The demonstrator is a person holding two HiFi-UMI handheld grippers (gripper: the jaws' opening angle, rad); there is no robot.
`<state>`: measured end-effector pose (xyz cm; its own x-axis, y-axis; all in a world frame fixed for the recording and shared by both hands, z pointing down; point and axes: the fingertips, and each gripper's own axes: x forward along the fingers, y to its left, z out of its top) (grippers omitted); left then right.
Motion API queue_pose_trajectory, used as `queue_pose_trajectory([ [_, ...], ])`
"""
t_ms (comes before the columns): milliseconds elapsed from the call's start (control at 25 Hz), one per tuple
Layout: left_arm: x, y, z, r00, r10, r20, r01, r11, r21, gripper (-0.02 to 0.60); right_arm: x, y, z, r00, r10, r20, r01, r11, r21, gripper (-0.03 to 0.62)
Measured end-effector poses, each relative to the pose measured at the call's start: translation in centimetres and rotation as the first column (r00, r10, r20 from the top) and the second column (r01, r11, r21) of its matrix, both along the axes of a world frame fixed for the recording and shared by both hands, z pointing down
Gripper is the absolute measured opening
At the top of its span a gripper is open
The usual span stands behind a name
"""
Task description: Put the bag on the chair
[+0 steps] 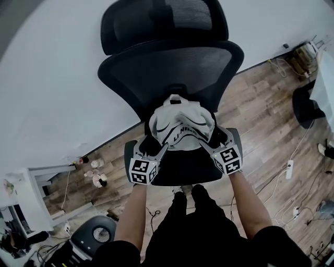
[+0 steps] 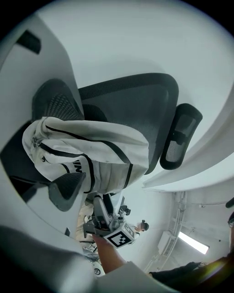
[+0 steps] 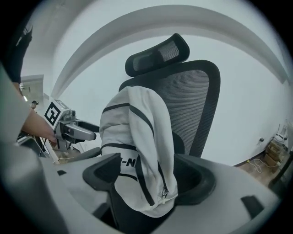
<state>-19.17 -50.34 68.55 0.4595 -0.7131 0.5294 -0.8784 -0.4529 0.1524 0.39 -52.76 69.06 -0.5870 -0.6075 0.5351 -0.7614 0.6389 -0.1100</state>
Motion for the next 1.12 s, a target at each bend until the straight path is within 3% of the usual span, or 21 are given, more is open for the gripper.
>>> queue_pose_trajectory([
  [200, -0.3, 2.4, -2.1, 1.000, -0.012, -0.013, 0.012, 1.000, 0.021, 0.356, -0.1, 2.4, -2.9, 0.997, 0.036, 0.063, -0.038, 0.999, 0.024, 0.347],
  [480, -0.4, 4.7, -7.1, 0.996, -0.039, -0.078, 0.047, 0.994, 0.101, 0.356, -1.6, 4.6, -7.6, 0.997, -0.050, 0.051, 0.044, 0.992, 0.122, 0.345],
  [640, 0.0, 5.8, -9.5, 0.996, -0.038, -0.080, 0.050, 0.986, 0.158, 0.356, -2.3, 5.3, -10.0, 0.996, -0.071, 0.056, 0.061, 0.986, 0.156, 0.344],
  [840, 1.3, 6.8, -12.9, 0.994, 0.000, -0.113, 0.024, 0.977, 0.213, 0.348, -3.2, 6.2, -13.9, 0.993, -0.078, 0.087, 0.055, 0.969, 0.240, 0.230],
  [920, 1.7, 7.1, -14.4, 0.990, 0.012, -0.138, 0.020, 0.973, 0.231, 0.336, -3.6, 6.9, -15.6, 0.989, -0.109, 0.101, 0.078, 0.958, 0.276, 0.212],
  [1120, 1.8, 7.4, -18.7, 0.993, 0.017, -0.117, 0.022, 0.945, 0.326, 0.234, -4.4, 8.3, -19.5, 0.980, -0.168, 0.108, 0.116, 0.919, 0.377, 0.110],
])
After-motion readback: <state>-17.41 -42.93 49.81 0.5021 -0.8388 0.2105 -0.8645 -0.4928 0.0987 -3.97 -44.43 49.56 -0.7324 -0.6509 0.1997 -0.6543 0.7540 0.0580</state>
